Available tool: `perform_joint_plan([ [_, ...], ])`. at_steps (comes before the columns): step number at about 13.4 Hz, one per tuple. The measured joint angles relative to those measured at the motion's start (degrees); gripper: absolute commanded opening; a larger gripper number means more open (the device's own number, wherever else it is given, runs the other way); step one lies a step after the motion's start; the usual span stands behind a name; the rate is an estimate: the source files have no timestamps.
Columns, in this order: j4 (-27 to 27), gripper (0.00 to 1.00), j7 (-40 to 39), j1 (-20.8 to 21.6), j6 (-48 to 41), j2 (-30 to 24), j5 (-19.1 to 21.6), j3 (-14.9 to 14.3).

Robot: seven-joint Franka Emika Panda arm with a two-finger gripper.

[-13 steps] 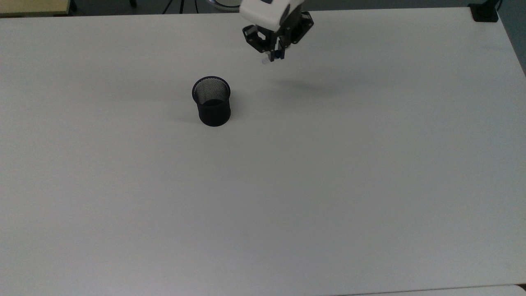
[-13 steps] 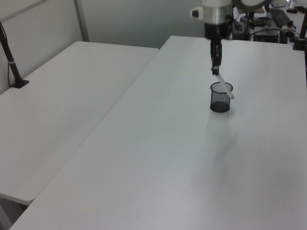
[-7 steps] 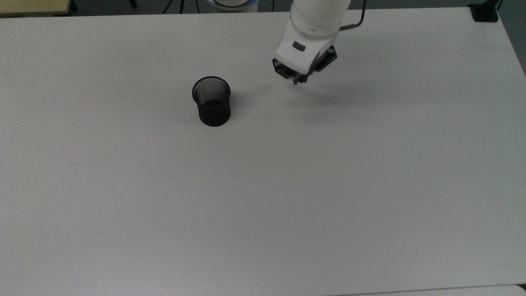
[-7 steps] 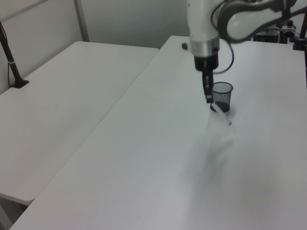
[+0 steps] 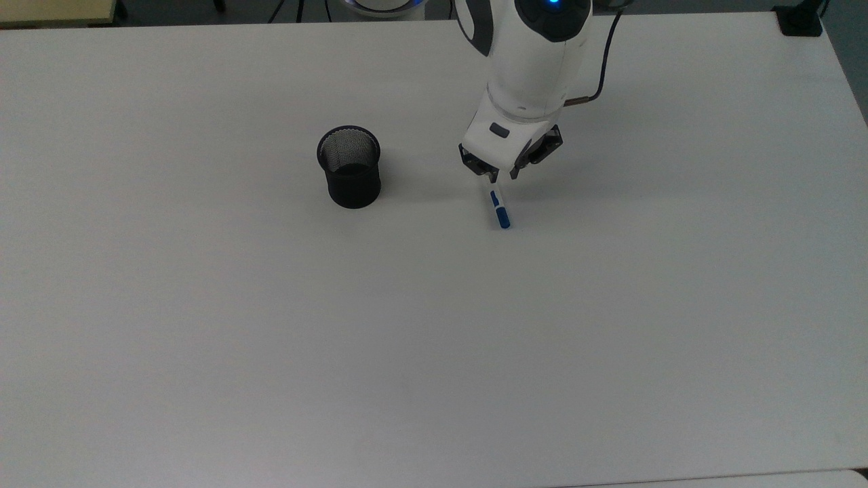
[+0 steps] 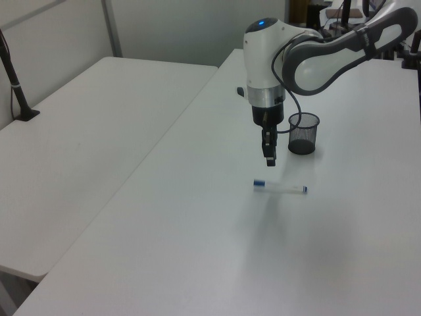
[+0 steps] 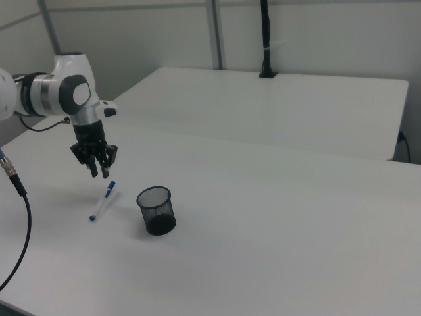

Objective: Remove the marker
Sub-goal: 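Carry the marker beside the cup and lower it to the table, then open the gripper to release the marker on the table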

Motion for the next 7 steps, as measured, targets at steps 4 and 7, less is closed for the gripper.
perform_joint_plan([
  [4,0.7,1.0,0.1,-0.1,0.3,0.1,-3.2,-0.2],
  [7,1.2,1.0,0.2,-1.3,-0.1,-3.0,-3.6,-0.8],
])
